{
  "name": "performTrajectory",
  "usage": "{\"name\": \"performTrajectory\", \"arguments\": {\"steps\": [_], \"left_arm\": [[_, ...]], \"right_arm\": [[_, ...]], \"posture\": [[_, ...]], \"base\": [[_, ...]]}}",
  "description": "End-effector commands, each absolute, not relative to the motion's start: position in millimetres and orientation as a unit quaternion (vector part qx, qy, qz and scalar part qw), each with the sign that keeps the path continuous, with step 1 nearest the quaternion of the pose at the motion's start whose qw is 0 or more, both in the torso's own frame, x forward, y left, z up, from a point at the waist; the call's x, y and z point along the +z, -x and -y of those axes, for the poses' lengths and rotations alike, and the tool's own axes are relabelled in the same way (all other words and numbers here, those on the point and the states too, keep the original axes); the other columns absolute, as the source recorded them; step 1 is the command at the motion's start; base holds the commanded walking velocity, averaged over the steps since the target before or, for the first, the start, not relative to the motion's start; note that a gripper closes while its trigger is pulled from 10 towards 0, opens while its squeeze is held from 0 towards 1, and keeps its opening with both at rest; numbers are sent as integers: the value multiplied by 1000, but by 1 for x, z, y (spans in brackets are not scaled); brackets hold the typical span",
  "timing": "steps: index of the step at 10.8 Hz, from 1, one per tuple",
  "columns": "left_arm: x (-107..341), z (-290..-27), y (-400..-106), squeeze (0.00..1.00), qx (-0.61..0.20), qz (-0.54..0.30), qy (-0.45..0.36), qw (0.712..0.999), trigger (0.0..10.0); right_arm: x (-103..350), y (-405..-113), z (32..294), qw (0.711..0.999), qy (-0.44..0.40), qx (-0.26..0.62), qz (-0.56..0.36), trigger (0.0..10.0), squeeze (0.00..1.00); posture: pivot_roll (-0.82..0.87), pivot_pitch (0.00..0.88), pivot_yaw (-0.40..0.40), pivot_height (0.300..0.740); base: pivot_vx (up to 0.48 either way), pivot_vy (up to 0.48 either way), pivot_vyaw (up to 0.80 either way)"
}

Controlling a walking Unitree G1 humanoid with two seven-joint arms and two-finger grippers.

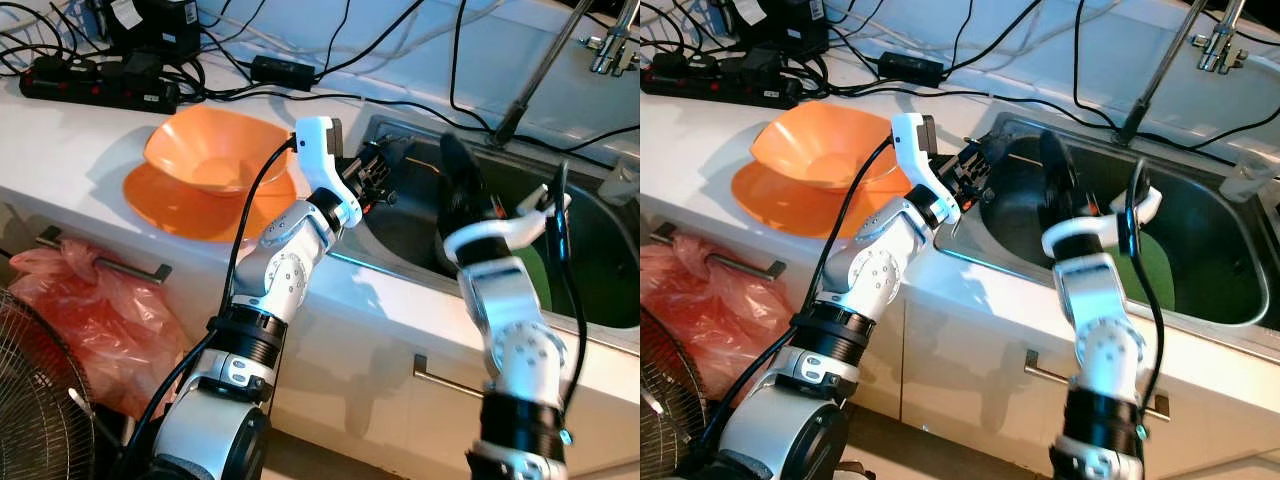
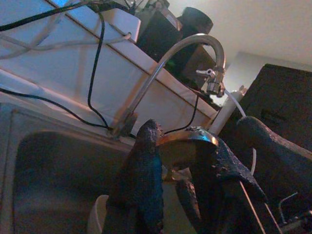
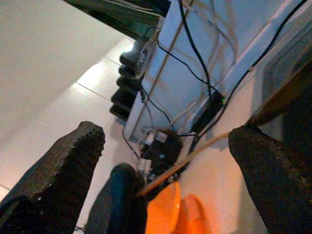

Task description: Kitchen organization

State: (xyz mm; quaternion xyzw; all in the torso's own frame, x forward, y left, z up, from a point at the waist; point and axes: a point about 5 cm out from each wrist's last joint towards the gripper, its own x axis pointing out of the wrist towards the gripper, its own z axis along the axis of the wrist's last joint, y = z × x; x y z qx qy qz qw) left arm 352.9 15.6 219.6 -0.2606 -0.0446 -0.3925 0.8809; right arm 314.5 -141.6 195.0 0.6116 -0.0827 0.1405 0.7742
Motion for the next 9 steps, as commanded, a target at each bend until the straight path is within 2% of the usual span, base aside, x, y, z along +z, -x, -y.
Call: {"name": "performTrajectory", "arguments": {"steps": [1,4,5,6,8,9], "left_arm": [[216,22,-334,0,-423,24,321,847,0],[224,20,-333,0,-423,12,354,834,0],[231,15,-336,0,-417,-5,392,820,0],[234,13,-338,0,-415,-2,394,820,0],[230,7,-344,0,-396,-8,400,827,0],[226,8,-344,0,-392,-35,426,814,0]], "right_arm": [[196,-316,135,729,-663,136,103,10000,0],[193,-327,130,704,-687,147,108,10000,0],[195,-329,130,686,-701,154,118,10000,0],[193,-331,129,676,-710,156,118,10000,0],[194,-329,128,675,-711,157,119,10000,0],[189,-328,129,674,-714,150,116,10000,0]], "posture": [[237,51,-157,740],[262,57,-161,740],[268,59,-162,740],[276,60,-165,740],[267,58,-167,740],[264,60,-169,740]], "base": [[0,0,0],[0,0,0],[0,0,0],[0,0,0],[0,0,0],[0,0,0]]}}
